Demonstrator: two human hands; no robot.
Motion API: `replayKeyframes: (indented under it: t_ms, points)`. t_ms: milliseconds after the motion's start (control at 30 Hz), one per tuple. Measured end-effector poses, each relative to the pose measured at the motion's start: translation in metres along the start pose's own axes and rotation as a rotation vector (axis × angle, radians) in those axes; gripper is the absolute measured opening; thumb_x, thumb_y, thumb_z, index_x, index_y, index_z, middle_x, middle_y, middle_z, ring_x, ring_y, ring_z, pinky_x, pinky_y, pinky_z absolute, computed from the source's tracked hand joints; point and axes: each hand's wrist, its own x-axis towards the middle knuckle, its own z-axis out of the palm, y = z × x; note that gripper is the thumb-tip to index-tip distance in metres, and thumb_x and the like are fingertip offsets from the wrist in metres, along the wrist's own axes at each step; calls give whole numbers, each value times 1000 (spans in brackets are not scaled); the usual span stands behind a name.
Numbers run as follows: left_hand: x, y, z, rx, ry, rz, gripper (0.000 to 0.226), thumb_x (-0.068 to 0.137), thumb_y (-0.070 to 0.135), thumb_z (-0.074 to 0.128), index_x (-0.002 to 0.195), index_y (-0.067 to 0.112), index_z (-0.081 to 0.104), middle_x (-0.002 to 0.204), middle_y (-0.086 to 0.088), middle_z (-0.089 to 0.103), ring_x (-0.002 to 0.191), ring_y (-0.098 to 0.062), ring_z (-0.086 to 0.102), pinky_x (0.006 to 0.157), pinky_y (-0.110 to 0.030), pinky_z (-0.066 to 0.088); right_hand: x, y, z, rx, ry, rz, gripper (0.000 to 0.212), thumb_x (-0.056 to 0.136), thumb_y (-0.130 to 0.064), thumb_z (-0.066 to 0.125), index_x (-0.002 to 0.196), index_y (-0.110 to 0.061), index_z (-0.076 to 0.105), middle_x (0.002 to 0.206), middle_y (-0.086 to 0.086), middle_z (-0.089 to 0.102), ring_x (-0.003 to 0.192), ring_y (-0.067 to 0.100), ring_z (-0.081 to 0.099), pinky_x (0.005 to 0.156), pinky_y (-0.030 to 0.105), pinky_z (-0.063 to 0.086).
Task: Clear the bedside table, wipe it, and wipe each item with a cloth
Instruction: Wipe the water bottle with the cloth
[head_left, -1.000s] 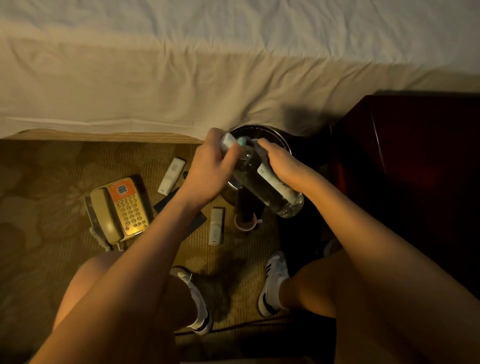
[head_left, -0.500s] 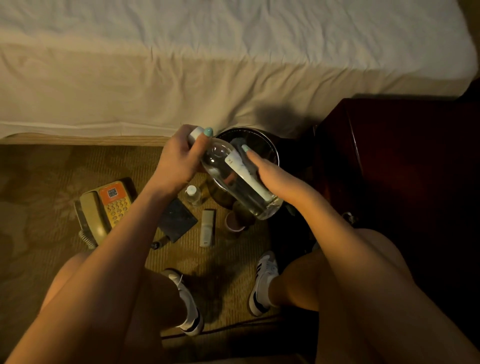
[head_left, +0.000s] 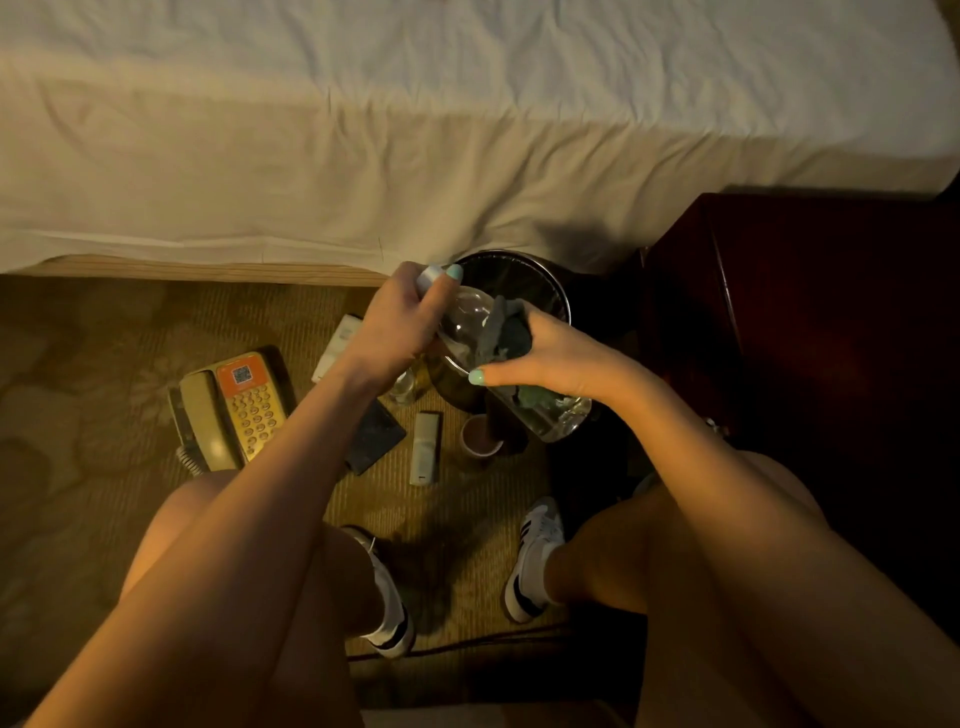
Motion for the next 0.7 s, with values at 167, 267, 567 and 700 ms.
replayKeyframes:
  t_ms: [167, 267, 567, 700]
  points:
    - [-2, 8, 5, -19, -79, 3, 40, 91, 45, 54, 112, 11, 51, 95, -8, 63, 86, -26, 66, 77, -51, 57, 4, -5, -5, 241, -80, -9, 42, 74, -35, 72, 111, -27, 56, 103, -6, 68, 97, 8, 65, 83, 24, 49]
    - [-4, 9, 0, -36, -107, 5, 49, 87, 49, 51, 118, 11, 50, 106, -16, 64, 95, -32, 68, 81, -55, 56, 6, -10, -2, 315, -101, 2, 39, 75, -51, 57, 104, -24, 61, 98, 0, 71, 96, 16, 68, 87, 29, 51]
    - [-5, 9, -2, -71, -89, 76, 30, 101, 25, 48, 119, 1, 48, 85, -3, 59, 57, 1, 63, 44, -10, 42, 7, -11, 3, 415, -96, 128, 65, 89, -68, 28, 132, -25, 52, 114, -3, 60, 102, 15, 56, 98, 35, 43]
    - [-6, 18, -13, -113, -112, 104, 31, 102, 29, 46, 118, 3, 49, 96, -8, 61, 77, -11, 67, 61, -22, 54, 2, -7, -3, 534, -195, 126, 70, 85, -70, 31, 123, -17, 56, 109, 8, 63, 94, 24, 63, 91, 36, 51]
